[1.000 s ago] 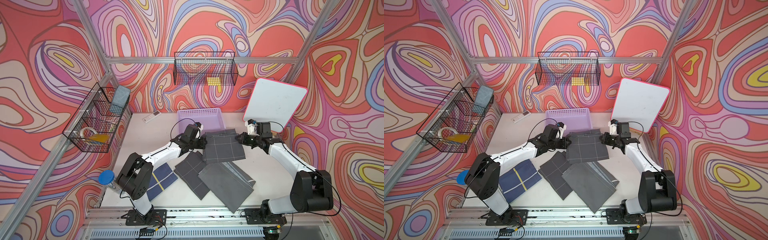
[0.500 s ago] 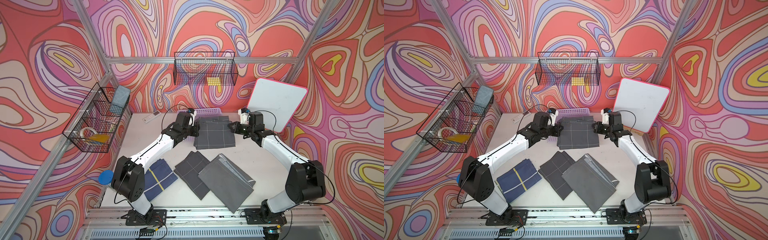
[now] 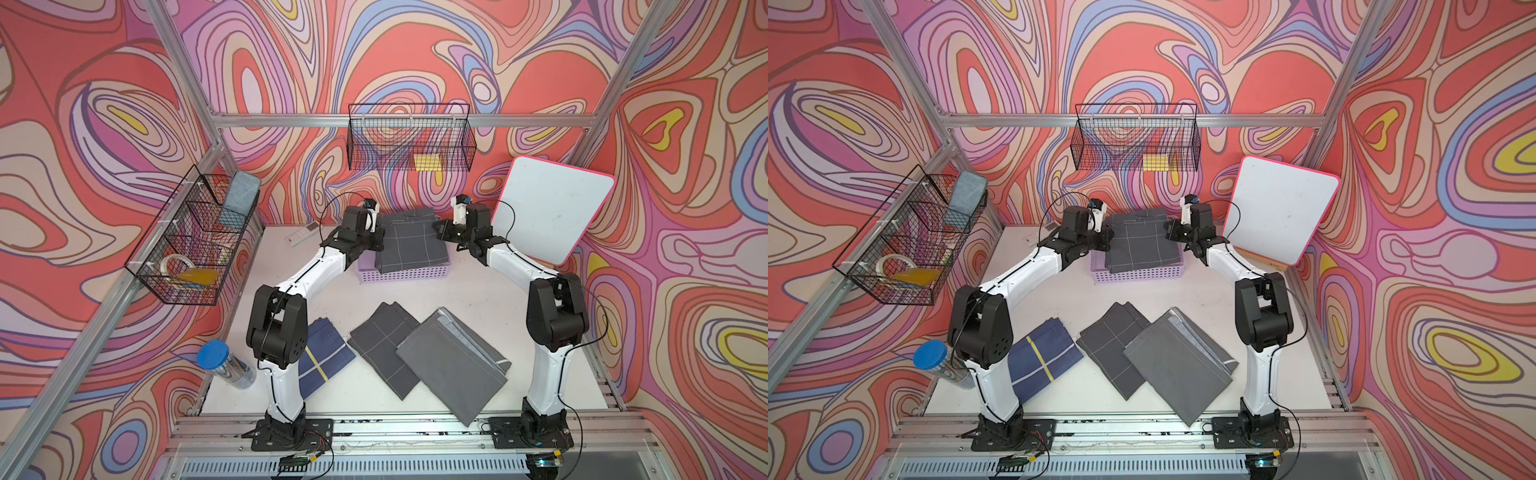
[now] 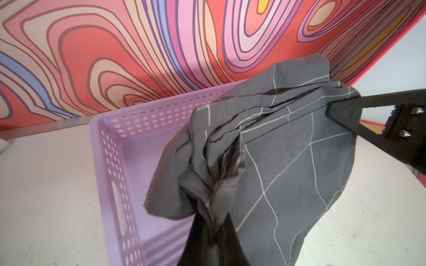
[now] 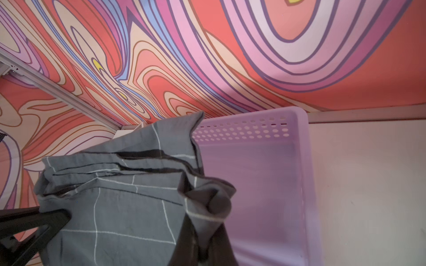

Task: Put the folded pillowcase in the basket
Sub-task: Place the pillowcase in the basket.

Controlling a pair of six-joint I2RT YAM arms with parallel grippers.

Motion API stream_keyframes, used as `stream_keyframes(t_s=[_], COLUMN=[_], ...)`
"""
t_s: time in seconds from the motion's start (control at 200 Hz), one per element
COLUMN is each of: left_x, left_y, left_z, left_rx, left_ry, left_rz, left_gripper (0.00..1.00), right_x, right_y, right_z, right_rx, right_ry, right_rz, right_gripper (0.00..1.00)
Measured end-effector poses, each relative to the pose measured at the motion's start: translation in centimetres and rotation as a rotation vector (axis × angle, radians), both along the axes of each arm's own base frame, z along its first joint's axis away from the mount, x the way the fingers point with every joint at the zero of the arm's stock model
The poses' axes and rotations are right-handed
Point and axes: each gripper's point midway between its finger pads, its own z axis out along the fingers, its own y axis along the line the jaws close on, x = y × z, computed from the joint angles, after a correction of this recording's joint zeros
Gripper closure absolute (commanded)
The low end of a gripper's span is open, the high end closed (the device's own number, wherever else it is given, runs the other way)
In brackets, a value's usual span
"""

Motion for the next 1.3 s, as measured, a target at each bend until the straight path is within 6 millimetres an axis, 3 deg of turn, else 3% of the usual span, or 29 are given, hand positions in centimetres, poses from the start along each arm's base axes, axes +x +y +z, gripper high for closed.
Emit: stream_keyframes(t_s=[0.165,0.346,0.546,0.806,0.881,0.961,1.057,1.182,1.302], left_x=[2.5,4.1,4.5,4.6,4.6,4.8,5.2,5.5,5.2], left_y=[0.8,1.0,1.0,0.9,0.9,0.9,1.2,1.8,2.5], left_z=[-1.0,-3.8,-6.5,-7.9,-8.1,-8.1,-7.7,-7.3,-7.1], left_rx=[0.024,0.057,0.071,0.074,0.074,0.066,0.054,0.043,0.046], left_ry=[-0.027,-0.005,0.033,0.058,0.063,0.075,0.084,0.089,0.106], left_rz=[0.006,-0.008,-0.020,-0.029,-0.029,-0.030,-0.021,0.008,0.040], left_gripper=[1.00,1.00,1.00,1.00,0.74,0.44,0.23,0.11,0.07], right_x=[1.9,2.4,2.5,2.6,2.6,2.6,2.6,2.7,2.5], right_y=[1.0,1.3,1.3,1.4,1.4,1.3,1.3,1.0,0.7], right_z=[-1.6,-4.0,-5.4,-6.7,-6.9,-7.1,-7.1,-7.2,-6.7], right_rx=[0.004,-0.005,-0.010,-0.014,-0.015,-0.013,-0.018,-0.024,-0.038], right_ry=[-0.003,0.030,0.051,0.074,0.078,0.082,0.081,0.085,0.087], right_rz=[0.007,0.010,0.010,0.011,0.010,0.007,0.003,-0.014,-0.026], right_gripper=[1.00,1.00,1.00,1.00,0.98,0.74,0.55,0.39,0.37])
